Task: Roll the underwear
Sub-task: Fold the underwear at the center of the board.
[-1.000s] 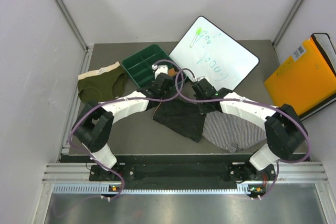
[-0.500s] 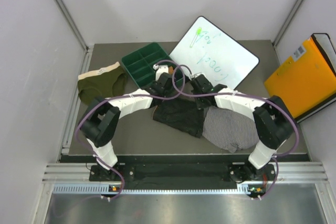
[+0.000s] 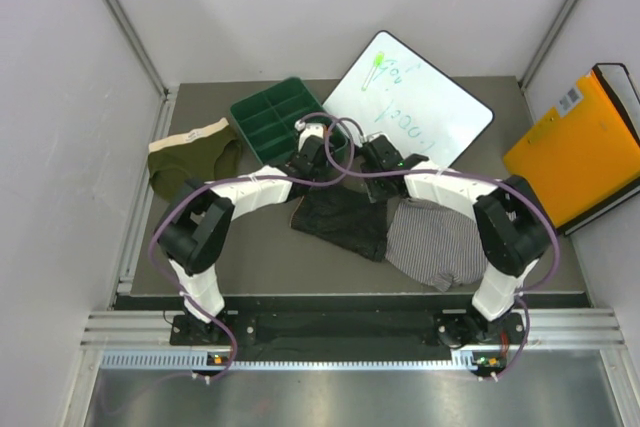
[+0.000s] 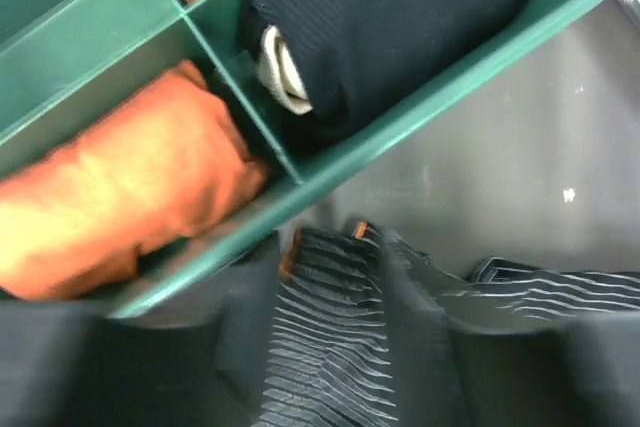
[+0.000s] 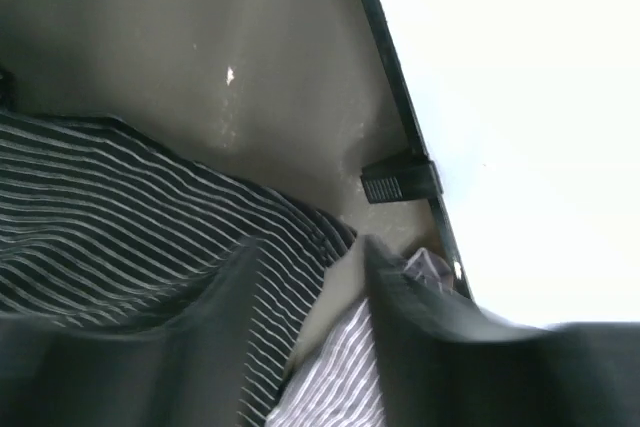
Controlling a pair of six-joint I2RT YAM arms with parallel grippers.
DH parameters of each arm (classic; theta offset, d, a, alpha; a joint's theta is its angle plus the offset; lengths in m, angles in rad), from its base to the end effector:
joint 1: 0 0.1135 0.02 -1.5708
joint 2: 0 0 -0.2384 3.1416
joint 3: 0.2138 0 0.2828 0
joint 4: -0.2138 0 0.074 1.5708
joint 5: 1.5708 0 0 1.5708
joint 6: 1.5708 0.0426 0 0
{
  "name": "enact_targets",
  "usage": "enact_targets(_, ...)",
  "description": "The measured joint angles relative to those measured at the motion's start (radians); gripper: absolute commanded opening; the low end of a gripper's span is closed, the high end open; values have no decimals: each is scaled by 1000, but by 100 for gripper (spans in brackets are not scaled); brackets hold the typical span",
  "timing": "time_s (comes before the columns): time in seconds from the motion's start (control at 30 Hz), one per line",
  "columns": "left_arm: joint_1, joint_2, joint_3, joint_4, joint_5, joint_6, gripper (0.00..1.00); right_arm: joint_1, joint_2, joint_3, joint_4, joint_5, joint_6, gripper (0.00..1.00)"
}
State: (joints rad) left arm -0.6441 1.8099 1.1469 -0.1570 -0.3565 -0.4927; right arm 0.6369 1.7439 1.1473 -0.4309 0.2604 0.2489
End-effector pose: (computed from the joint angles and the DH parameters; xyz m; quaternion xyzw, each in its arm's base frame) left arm 0.3359 -0.2337 0.1390 0.0044 0.9179 -0.0552 0.3929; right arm 0.3144 0.2189 0.1441 -0.1500 0.9440 0.0010 0.2940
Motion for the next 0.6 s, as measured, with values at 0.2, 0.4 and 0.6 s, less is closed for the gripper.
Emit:
enact_targets(0.2, 1, -3, 1, 31, 44, 9, 83, -6, -36, -13, -5, -39, -5, 73)
enact_targets(0.4, 2, -57, -63, 105, 138, 17, 81, -7, -235, -106, -2, -136, 33, 73)
enact_targets(0.6, 2, -164, -191, 139, 206, -1, 78, 35, -364, -239, 3, -212, 113, 74)
